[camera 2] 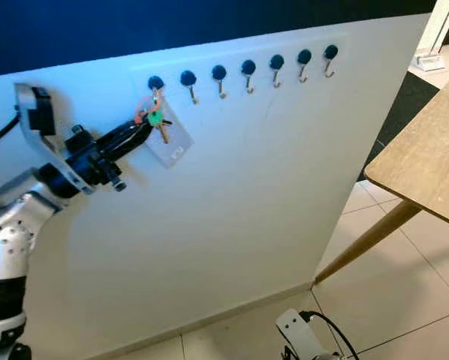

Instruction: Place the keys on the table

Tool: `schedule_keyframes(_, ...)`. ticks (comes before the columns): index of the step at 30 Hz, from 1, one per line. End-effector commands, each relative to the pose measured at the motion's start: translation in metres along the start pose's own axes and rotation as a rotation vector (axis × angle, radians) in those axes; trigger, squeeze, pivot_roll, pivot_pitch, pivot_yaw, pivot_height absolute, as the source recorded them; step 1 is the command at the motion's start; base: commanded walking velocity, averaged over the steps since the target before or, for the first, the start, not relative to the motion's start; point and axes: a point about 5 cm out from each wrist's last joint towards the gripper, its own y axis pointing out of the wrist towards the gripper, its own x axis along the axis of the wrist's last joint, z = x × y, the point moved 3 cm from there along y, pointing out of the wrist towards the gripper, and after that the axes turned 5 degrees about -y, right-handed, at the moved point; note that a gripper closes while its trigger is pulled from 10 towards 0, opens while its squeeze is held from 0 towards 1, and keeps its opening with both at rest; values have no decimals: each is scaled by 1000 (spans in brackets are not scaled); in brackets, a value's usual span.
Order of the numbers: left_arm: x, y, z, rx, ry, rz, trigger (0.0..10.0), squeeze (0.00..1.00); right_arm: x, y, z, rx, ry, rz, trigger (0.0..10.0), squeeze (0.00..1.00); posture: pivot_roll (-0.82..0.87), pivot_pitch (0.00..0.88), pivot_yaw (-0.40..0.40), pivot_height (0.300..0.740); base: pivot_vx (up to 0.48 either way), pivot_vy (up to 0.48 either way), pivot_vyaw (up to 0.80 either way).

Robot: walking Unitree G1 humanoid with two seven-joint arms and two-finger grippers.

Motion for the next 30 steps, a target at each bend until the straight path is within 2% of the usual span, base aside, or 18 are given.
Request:
schedule_keyframes(1, 11, -9, -2, -17, -2, -18, 10000, 0, -24, 1, 20, 57, -2, 82, 10000, 0, -56, 71, 60, 740, 0, 0, 0)
schedule_keyframes(2, 11, -9, -2, -17, -2, -18, 10000, 0, -24, 1, 20, 57, -2, 82, 10000, 0, -56, 71, 60, 740, 0, 0, 0)
schedule_keyframes(3, 14, -12, -12, -83, -19, -36, 10000, 0, -24, 1, 19, 56, -3, 82, 10000, 0, -56, 71, 60, 740, 0, 0, 0)
schedule_keyframes(6, 16, -14, -15, -104, -24, -41, 10000, 0, -24, 1, 19, 55, -4, 81, 10000, 0, -56, 71, 60, 740, 0, 0, 0)
schedule_keyframes(7, 19, -17, -21, -150, -27, -40, 10000, 0, -24, 1, 19, 55, -5, 81, 10000, 0, -54, 73, 56, 740, 0, 0, 0)
schedule_keyframes(10, 21, -20, -23, -163, -27, -34, 10000, 0, -24, 1, 19, 55, -5, 81, 10000, 0, -54, 73, 56, 740, 0, 0, 0)
schedule_keyframes(19, 30, -17, -12, -102, -31, -64, 10000, 0, -23, 1, 20, 58, -4, 78, 10000, 0, -51, 76, 59, 740, 0, 0, 0)
schedule_keyframes(30, 42, -7, -9, -73, -103, -149, 10000, 0, -24, 1, 20, 55, -1, 80, 10000, 0, -55, 74, 58, 740, 0, 0, 0)
